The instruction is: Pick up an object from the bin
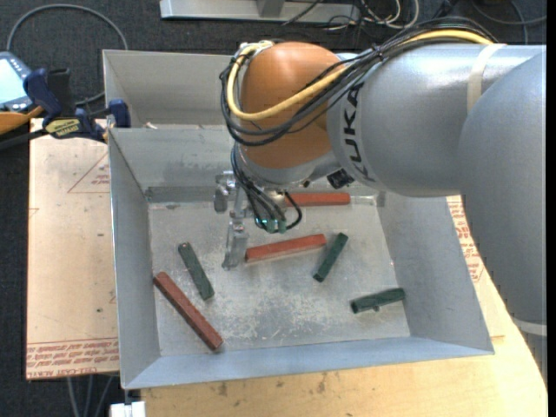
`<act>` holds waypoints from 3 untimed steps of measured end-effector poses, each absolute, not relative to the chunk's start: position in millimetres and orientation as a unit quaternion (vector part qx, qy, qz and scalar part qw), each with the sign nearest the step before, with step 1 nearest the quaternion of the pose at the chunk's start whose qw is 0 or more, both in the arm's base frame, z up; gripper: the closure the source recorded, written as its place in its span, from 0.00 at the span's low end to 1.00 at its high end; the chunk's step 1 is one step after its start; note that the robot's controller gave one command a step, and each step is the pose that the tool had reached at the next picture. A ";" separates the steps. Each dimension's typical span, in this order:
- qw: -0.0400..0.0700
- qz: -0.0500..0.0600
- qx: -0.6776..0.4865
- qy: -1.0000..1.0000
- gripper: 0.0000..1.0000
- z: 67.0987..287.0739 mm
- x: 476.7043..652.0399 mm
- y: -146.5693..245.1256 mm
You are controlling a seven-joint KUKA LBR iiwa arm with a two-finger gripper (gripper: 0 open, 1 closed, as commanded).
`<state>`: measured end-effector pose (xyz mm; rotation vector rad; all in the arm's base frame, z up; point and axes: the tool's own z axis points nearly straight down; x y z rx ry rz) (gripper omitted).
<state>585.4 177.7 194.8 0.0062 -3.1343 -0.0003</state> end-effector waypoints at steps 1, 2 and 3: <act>0.003 0.000 0.108 -0.994 0.00 66.0 551.6 167.9; -0.001 0.001 0.038 -0.999 0.00 70.1 571.8 86.0; -0.003 0.001 0.325 -0.946 0.00 125.6 610.2 29.2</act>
Offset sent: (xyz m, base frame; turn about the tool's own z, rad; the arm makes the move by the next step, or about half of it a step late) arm -0.0317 -0.0100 -0.1248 -0.2126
